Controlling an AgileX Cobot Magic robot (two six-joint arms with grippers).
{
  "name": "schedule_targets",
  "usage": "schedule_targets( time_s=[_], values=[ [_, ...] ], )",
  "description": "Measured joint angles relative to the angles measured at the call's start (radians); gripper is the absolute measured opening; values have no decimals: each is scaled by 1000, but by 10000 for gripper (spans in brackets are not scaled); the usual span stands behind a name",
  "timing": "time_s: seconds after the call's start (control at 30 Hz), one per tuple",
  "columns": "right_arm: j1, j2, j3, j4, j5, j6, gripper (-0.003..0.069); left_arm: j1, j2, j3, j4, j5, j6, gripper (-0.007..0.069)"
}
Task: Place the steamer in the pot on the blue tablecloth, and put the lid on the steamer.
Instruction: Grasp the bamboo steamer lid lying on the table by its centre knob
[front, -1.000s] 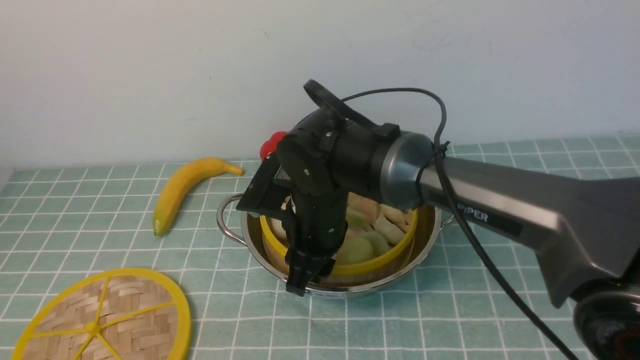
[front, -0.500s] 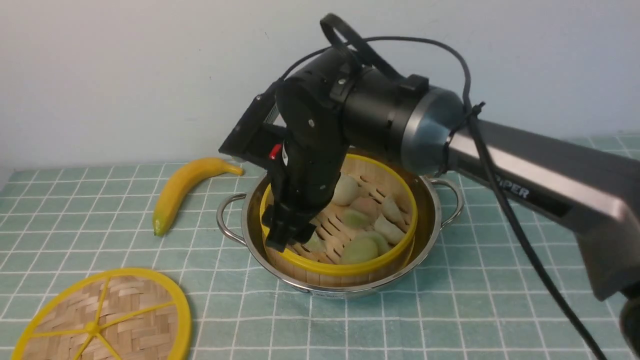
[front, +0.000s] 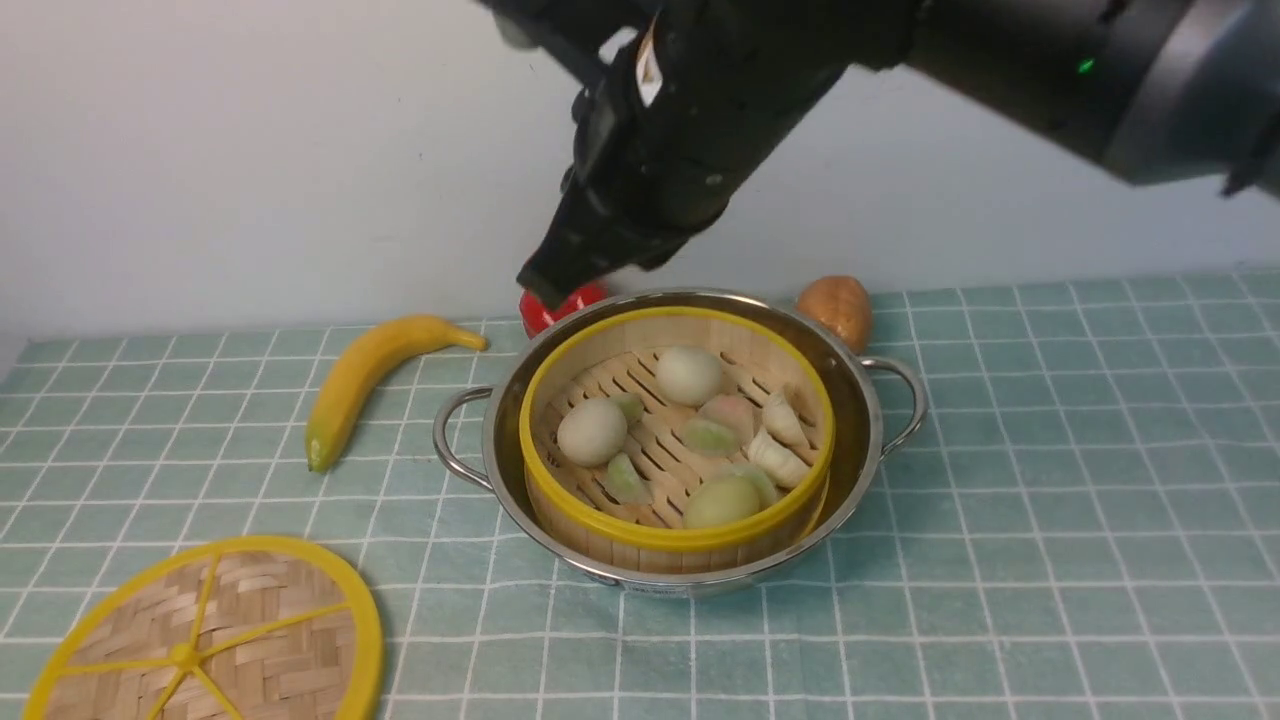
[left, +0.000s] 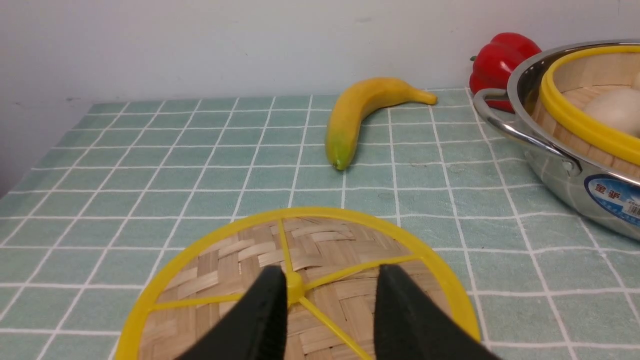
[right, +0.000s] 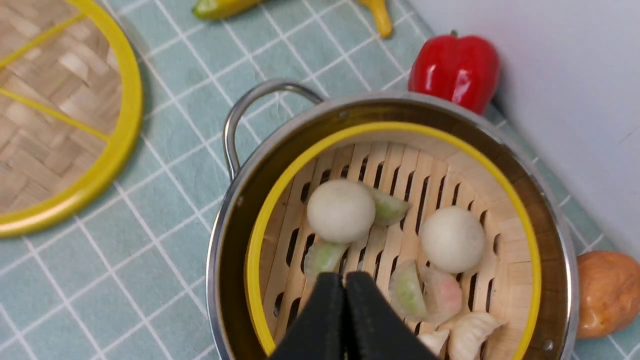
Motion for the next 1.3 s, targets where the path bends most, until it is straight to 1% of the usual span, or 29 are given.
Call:
schedule_targets(
  time_s=[0.1,0.5,0.57,0.7,0.73,0.77,0.83,0.87,0.9,1.0,1.07,1.1,1.13,1.2,1.23,1.27,1.3],
  values=[
    [0,-40,0,0,0,36,-15,0,0,0,0,0,0,243],
    [0,-57,0,-26,-28,45,-6,0,0,0,0,0,0,243],
    [0,-63,1,-52,-63,37,-3,0,0,0,0,0,0,243],
    [-4,-106,51,-134,-199,34,4,0,0,0,0,0,0,243],
    [-16,-128,81,-145,-259,43,6,0,0,0,0,0,0,243],
    [-19,-135,87,-145,-268,46,6,0,0,0,0,0,0,243],
    [-68,-180,166,-146,-379,76,13,0,0,0,0,0,0,243],
    [-108,-200,211,-138,-425,90,15,0,0,0,0,0,0,243],
    [-114,-203,217,-135,-439,96,17,0,0,0,0,0,0,243],
    [-198,-254,307,-94,-494,128,27,0,0,0,0,0,0,243],
    [-292,-331,410,-34,-502,159,36,0,0,0,0,0,0,243],
    [-319,-357,442,-18,-505,165,39,0,0,0,0,0,0,243],
    [-325,-371,451,-13,-507,166,40,0,0,0,0,0,0,243],
    [-404,-453,559,0,-537,167,46,0,0,0,0,0,0,243],
    [-424,-486,590,-2,-554,162,48,0,0,0,0,0,0,243],
    [-475,-536,666,-9,-590,157,50,0,0,0,0,0,0,243],
    [-506,-570,714,-15,-628,156,52,0,0,0,0,0,0,243]
  ],
)
